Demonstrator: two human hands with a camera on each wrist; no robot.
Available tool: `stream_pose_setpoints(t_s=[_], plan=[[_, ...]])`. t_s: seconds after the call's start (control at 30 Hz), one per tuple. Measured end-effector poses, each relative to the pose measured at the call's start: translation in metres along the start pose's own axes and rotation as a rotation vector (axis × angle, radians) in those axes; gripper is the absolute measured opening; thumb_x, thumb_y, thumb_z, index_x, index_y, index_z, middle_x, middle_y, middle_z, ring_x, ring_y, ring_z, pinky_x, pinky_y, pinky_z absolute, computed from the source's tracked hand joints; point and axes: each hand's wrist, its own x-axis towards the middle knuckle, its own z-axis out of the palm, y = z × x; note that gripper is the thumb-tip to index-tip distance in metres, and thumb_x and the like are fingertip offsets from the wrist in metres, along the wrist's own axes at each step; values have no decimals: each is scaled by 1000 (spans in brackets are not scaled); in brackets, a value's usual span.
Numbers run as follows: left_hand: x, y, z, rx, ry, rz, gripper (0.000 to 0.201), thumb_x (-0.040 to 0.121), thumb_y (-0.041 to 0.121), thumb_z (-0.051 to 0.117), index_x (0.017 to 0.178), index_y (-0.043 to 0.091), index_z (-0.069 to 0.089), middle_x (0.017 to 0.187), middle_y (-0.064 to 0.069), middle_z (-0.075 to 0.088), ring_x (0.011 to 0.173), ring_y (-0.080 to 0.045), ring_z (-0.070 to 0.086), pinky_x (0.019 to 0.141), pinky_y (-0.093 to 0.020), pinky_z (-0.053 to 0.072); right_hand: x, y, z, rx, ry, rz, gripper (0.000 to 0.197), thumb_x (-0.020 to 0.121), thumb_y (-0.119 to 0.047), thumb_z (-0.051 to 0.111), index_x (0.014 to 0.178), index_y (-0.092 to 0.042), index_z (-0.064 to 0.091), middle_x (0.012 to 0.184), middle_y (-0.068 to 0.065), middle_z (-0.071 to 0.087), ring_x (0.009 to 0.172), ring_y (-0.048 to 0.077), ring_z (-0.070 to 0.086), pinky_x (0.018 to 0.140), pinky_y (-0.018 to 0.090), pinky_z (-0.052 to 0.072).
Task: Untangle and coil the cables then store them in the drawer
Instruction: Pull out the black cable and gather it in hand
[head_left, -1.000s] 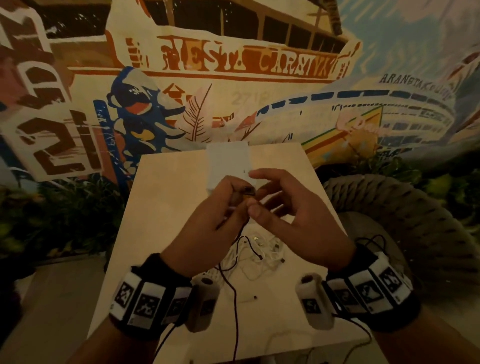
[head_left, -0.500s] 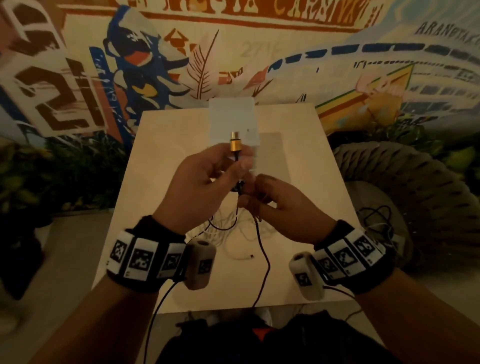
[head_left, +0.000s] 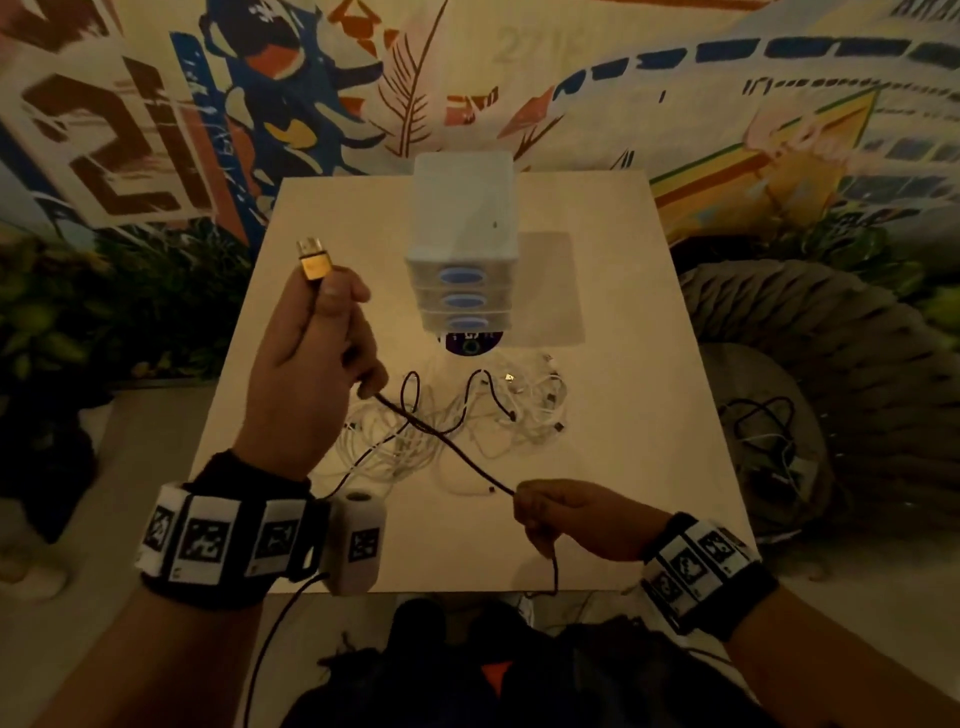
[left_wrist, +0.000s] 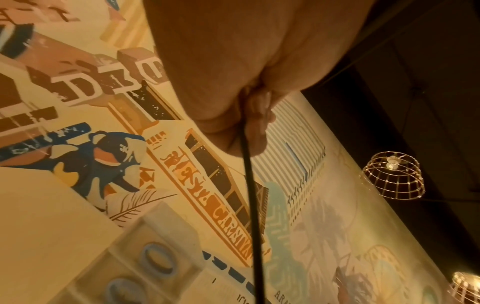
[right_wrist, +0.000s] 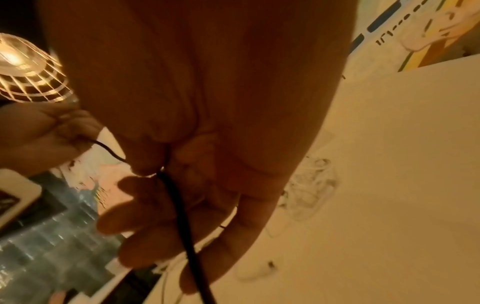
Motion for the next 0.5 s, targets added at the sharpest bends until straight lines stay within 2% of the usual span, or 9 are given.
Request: stream_pose_setpoints(t_s=[0.07, 0.17, 0.2, 0.27, 0.33, 0.37, 0.43, 0.5], plan=[[-2, -9, -6, -15, 38, -30, 27, 112, 21, 30, 94, 18, 50, 63, 7, 29, 50, -12, 23, 47, -22, 31, 0, 16, -1, 52, -47, 91, 34, 107, -35, 38, 90, -15, 59, 82, 7, 62, 76, 23, 62, 80, 34, 54], [1, -23, -19, -46, 100, -129, 28, 112, 23, 32, 91, 20, 51, 65, 4, 26, 50, -12, 21, 46, -21, 29, 6, 32, -5, -111, -35, 287, 39, 106, -41, 42, 100, -14, 69, 94, 6, 71, 89, 30, 70, 86, 38, 56], [2, -27, -22, -69, 109, -174, 29, 112, 23, 33, 89, 21, 51, 64, 4, 26, 50, -12, 21, 45, -21, 28, 10, 33, -9, -156, 25, 297, 35, 106, -40, 44, 106, -16, 69, 96, 4, 72, 89, 27, 72, 84, 37, 57], [3, -36, -25, -127, 86, -281, 31, 111, 25, 34, 86, 21, 51, 63, 4, 24, 48, -12, 19, 44, -20, 27, 27, 27, -17, -192, 234, 237, 26, 103, -41, 51, 116, -22, 64, 96, 1, 73, 79, 18, 74, 76, 37, 61], [3, -45, -25, -155, 31, -371, 30, 111, 25, 34, 86, 19, 50, 64, 2, 23, 47, -12, 18, 45, -21, 24, 50, 15, -27, -258, 453, 175, 30, 99, -44, 57, 125, -28, 58, 92, -2, 74, 71, 13, 73, 70, 36, 62], [3, -49, -25, -145, -1, -390, 29, 111, 25, 34, 87, 18, 49, 64, 1, 23, 48, -13, 17, 46, -22, 22, 62, 9, -31, -342, 534, 155, 37, 97, -45, 59, 131, -30, 55, 91, -3, 74, 72, 12, 72, 72, 36, 61], [4, -54, -24, -101, -66, -402, 26, 111, 25, 33, 91, 15, 47, 64, 1, 23, 50, -14, 15, 48, -27, 16, 85, 3, -38, -532, 633, 172, 48, 93, -48, 63, 137, -31, 52, 96, -6, 74, 82, 13, 70, 80, 34, 56], [7, -56, -24, -65, -114, -405, 25, 111, 23, 32, 94, 12, 47, 62, 3, 24, 50, -14, 15, 49, -29, 14, 101, 2, -42, -608, 673, 215, 47, 90, -49, 65, 134, -35, 54, 97, -8, 72, 91, 15, 66, 83, 32, 52]])
